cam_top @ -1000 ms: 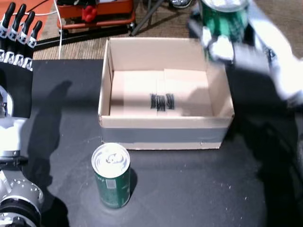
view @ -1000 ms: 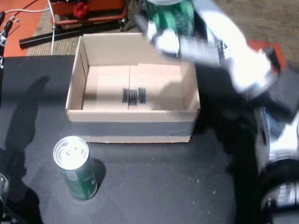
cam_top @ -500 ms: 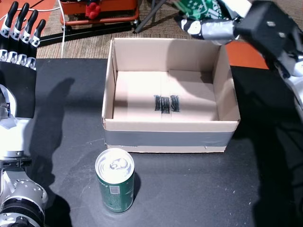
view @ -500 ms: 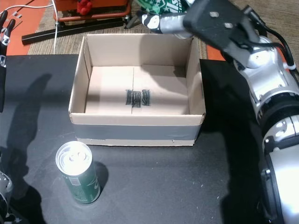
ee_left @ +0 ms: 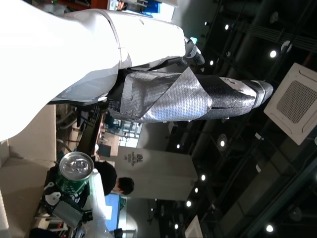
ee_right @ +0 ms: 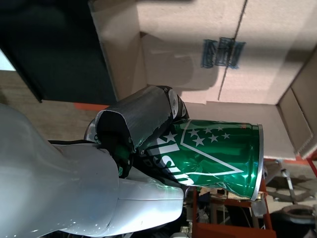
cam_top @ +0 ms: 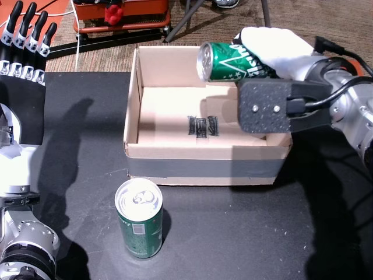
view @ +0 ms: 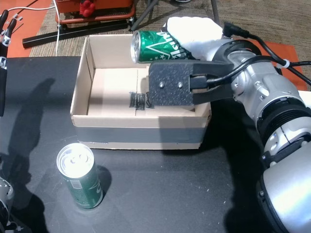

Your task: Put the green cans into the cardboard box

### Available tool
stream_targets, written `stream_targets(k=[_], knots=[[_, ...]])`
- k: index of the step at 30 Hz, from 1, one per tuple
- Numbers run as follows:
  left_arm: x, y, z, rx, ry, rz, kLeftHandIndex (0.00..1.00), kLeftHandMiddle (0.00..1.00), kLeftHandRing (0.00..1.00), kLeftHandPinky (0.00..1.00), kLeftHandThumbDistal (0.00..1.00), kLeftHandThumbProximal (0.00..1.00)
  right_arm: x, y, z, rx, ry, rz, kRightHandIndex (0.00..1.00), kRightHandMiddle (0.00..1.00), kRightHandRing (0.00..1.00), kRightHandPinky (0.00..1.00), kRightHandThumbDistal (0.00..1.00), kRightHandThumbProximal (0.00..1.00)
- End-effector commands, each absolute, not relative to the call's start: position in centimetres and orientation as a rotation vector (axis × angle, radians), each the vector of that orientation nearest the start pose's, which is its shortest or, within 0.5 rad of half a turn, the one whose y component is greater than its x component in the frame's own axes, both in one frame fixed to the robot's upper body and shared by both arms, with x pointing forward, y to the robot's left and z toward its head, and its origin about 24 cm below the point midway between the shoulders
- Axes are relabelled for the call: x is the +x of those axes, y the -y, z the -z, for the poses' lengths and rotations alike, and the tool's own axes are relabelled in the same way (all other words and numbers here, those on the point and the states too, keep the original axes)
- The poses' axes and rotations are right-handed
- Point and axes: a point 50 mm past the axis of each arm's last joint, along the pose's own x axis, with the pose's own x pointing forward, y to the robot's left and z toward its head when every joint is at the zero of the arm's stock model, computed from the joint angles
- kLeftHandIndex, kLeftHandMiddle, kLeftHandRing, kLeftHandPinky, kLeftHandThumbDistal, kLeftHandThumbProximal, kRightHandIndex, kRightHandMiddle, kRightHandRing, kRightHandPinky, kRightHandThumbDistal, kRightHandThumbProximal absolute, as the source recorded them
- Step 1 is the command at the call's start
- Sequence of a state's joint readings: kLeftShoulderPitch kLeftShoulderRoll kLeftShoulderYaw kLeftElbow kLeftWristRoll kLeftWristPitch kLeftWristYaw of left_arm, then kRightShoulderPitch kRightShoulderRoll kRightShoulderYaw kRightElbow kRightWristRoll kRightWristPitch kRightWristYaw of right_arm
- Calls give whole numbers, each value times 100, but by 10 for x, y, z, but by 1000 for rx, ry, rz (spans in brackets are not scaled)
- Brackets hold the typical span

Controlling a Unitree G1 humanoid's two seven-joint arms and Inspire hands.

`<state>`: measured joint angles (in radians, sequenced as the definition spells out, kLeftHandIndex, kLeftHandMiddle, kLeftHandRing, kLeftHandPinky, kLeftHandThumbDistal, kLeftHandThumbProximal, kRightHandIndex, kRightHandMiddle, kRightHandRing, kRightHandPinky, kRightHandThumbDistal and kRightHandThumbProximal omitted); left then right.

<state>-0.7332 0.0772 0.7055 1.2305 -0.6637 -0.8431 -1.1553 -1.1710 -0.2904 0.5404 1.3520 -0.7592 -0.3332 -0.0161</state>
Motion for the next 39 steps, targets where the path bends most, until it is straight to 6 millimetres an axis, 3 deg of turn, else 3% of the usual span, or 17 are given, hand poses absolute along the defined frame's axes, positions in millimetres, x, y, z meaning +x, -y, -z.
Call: stream_targets(k=[1, 8, 11, 16, 19, 22, 30, 33, 36, 39], knots=[[321, -207, -60, -446, 692, 220, 100, 100, 100, 100, 80, 100, 415, 112, -142, -1515, 171, -444, 40, 43, 48, 43, 52, 0], [321, -206, -60, -444, 696, 213, 100, 100, 100, 100, 79, 100, 413, 93, -143, -1558, 228, -474, 39, 45, 53, 42, 54, 0], [321, -205, -61, -443, 704, 220, 100, 100, 100, 100, 80, 100, 413, 88, -145, -1556, 246, -479, 35, 41, 48, 41, 55, 0], [322, -204, -62, -445, 706, 213, 100, 100, 100, 100, 83, 100, 413, 82, -146, -1546, 262, -483, 35, 42, 49, 41, 54, 0], [322, -204, -62, -460, 710, 212, 100, 100, 100, 100, 88, 100, 412, 82, -144, -1552, 261, -493, 34, 40, 48, 40, 59, 0], [322, -204, -62, -467, 712, 207, 100, 100, 100, 100, 92, 100, 411, 84, -139, -1546, 236, -504, 35, 42, 50, 41, 58, 0], [322, -205, -62, -462, 712, 210, 99, 99, 98, 100, 89, 100, 412, 91, -136, -1550, 160, -546, 42, 48, 56, 52, 57, 4], [322, -206, -62, -459, 711, 209, 99, 99, 99, 100, 89, 100, 412, 92, -135, -1552, 133, -567, 46, 51, 58, 55, 60, 6], [322, -206, -61, -457, 708, 208, 99, 100, 99, 100, 89, 100, 411, 93, -134, -1577, 105, -595, 54, 56, 62, 60, 73, 15], [322, -205, -62, -462, 709, 217, 100, 100, 100, 100, 91, 100, 411, 94, -132, -1575, 31, -635, 66, 69, 76, 73, 87, 25]])
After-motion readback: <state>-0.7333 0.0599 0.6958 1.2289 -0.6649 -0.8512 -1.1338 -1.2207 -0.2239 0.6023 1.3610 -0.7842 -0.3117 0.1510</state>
